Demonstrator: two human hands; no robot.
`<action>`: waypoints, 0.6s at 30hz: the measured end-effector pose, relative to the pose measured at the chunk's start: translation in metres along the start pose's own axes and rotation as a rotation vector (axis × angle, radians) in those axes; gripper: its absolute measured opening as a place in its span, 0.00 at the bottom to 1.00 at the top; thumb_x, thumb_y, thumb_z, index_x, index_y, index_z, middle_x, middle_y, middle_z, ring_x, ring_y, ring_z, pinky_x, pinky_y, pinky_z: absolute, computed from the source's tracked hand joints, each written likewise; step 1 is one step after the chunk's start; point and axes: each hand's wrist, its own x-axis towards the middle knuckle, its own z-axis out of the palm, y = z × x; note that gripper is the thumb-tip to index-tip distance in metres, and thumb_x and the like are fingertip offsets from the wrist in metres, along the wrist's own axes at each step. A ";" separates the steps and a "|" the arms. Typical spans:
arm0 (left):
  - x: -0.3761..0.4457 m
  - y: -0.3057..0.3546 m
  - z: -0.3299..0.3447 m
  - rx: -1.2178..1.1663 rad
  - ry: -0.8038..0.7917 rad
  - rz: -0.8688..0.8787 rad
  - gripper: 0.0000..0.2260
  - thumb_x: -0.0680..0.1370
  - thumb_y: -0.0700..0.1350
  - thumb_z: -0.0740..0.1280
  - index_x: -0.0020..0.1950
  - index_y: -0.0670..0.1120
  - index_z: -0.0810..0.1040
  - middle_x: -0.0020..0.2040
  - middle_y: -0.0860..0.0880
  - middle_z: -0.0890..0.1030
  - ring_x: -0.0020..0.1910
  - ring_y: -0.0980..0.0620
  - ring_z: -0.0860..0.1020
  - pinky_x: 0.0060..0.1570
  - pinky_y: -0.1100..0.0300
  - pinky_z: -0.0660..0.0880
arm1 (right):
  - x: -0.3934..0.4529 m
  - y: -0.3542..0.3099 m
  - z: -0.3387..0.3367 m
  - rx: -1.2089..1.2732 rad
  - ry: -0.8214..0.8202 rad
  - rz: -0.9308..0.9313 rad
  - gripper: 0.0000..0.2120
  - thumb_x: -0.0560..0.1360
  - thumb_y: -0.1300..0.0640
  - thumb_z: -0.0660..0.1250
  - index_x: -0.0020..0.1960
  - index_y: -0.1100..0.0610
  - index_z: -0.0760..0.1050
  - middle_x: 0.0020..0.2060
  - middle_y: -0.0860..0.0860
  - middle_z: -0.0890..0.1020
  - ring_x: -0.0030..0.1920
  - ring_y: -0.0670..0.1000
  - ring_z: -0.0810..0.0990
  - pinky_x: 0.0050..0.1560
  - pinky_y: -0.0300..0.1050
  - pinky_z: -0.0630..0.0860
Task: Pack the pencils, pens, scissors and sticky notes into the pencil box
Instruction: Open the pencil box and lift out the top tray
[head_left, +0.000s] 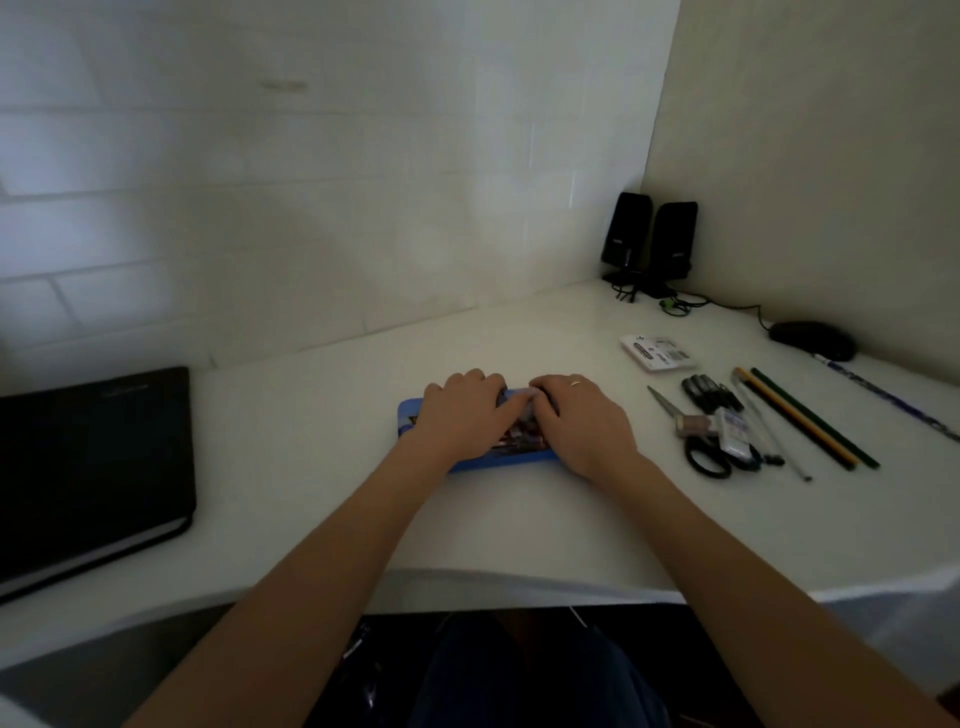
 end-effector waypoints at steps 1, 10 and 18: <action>-0.007 -0.001 -0.002 0.032 -0.001 -0.003 0.26 0.77 0.64 0.47 0.58 0.48 0.72 0.53 0.45 0.76 0.54 0.44 0.73 0.53 0.49 0.66 | -0.005 0.001 -0.002 -0.014 -0.036 -0.018 0.20 0.79 0.47 0.53 0.67 0.53 0.69 0.65 0.51 0.75 0.66 0.51 0.69 0.61 0.49 0.69; -0.060 -0.058 -0.009 -0.378 -0.041 -0.003 0.44 0.59 0.66 0.73 0.70 0.56 0.61 0.66 0.53 0.67 0.66 0.50 0.65 0.66 0.54 0.63 | -0.024 0.012 -0.020 -0.088 -0.274 -0.195 0.47 0.66 0.29 0.62 0.76 0.52 0.52 0.74 0.52 0.60 0.74 0.51 0.56 0.72 0.47 0.56; -0.063 -0.059 -0.002 -0.489 0.023 -0.001 0.44 0.56 0.67 0.71 0.70 0.58 0.62 0.60 0.57 0.64 0.64 0.53 0.67 0.67 0.55 0.65 | -0.017 0.013 -0.020 -0.107 -0.203 -0.236 0.44 0.65 0.31 0.65 0.72 0.55 0.61 0.65 0.51 0.73 0.64 0.51 0.69 0.63 0.46 0.67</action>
